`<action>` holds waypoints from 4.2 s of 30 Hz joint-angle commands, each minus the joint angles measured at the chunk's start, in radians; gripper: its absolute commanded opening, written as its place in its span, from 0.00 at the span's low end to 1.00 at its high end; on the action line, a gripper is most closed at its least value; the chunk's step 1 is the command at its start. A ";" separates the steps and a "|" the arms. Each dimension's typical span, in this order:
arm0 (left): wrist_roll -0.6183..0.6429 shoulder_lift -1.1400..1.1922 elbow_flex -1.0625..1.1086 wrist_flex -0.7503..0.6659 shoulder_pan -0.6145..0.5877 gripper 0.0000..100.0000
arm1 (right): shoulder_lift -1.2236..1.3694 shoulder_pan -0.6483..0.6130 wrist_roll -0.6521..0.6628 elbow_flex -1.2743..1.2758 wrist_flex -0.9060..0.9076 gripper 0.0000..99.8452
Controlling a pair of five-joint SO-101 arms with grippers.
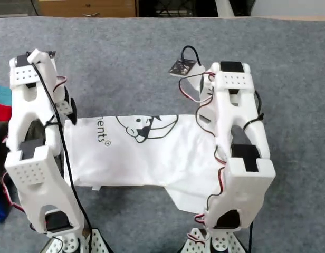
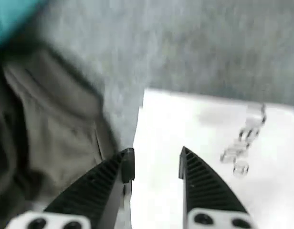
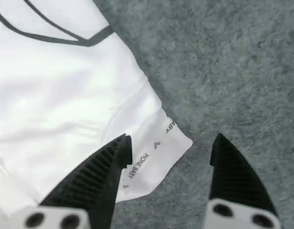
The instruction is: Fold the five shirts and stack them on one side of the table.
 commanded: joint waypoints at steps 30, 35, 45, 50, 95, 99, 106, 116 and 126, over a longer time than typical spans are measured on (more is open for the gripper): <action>0.328 0.270 -0.145 -0.215 0.054 0.03 | 0.254 0.012 -0.028 -0.231 -0.020 0.01; 0.330 0.270 -0.194 -0.215 0.054 0.03 | 0.166 0.015 -0.040 -0.231 -0.025 0.01; 0.334 0.273 -0.397 -0.215 0.073 0.03 | 0.110 0.018 -0.137 -0.381 -0.029 0.01; 0.334 0.287 -0.519 -0.241 0.116 0.03 | 0.111 0.020 -0.175 -0.460 -0.084 0.01; 0.012 0.233 -0.479 0.018 0.097 0.03 | -0.065 -0.256 -0.476 0.147 -0.104 0.01; 0.009 0.124 -0.297 -0.015 0.099 0.03 | -0.087 -0.261 -0.479 0.183 -0.098 0.01; 0.008 -0.077 0.177 -0.272 0.088 0.03 | -0.282 -0.261 -0.474 0.406 -0.129 0.01; 0.006 -0.499 0.889 -0.671 0.088 0.03 | -0.570 -0.261 -0.402 0.803 -0.230 0.01; 0.009 -0.681 1.006 -0.677 0.093 0.03 | -0.935 -0.245 -0.293 0.713 -0.140 0.01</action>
